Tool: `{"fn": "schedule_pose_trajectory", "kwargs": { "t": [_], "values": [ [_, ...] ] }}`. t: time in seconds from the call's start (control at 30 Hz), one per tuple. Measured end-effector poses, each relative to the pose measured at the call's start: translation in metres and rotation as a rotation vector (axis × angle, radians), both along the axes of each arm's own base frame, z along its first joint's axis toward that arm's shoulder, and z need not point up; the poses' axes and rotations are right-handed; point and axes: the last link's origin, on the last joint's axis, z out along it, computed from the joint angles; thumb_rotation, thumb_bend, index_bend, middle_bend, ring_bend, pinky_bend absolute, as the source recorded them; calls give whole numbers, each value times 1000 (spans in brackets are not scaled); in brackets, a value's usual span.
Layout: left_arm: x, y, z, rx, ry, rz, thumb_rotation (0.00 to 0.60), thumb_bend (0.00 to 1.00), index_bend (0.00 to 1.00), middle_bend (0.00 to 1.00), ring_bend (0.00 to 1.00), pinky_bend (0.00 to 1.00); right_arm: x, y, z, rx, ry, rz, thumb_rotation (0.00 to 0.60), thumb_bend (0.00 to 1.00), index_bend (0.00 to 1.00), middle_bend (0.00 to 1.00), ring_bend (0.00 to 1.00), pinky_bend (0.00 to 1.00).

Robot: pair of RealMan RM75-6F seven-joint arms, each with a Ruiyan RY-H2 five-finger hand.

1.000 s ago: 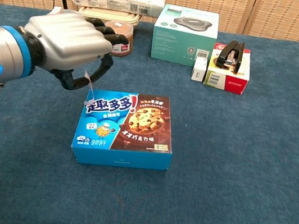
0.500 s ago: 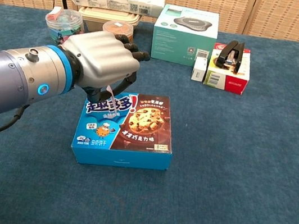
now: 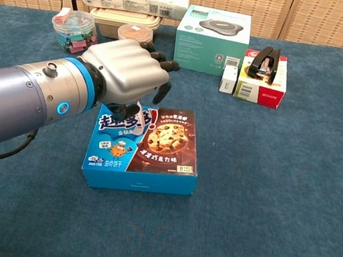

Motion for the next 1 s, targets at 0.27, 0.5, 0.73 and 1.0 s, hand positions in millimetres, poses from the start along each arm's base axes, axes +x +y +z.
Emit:
{"fn": "schedule_pose_trajectory", "kwargs": {
  "t": [0.27, 0.5, 0.73, 1.0],
  "values": [
    [1, 2, 8, 4, -45, 4, 600, 469, 0, 0, 0, 0, 0, 0, 0, 1, 1, -2, 600, 0, 0, 0, 0, 0],
    [-2, 6, 27, 15, -105, -2, 600, 456, 0, 0, 0, 0, -1, 0, -1, 1, 4, -4, 600, 0, 0, 0, 0, 0],
    [-22, 7, 70, 76, -180, -3, 600, 346, 0, 0, 0, 0, -1, -1, -3, 11, 20, -9, 600, 0, 0, 0, 0, 0],
    [-75, 1, 127, 155, -272, 64, 600, 199, 0, 0, 0, 0, -2, -1, -10, 24, 70, -24, 600, 0, 0, 0, 0, 0]
  ]
}}
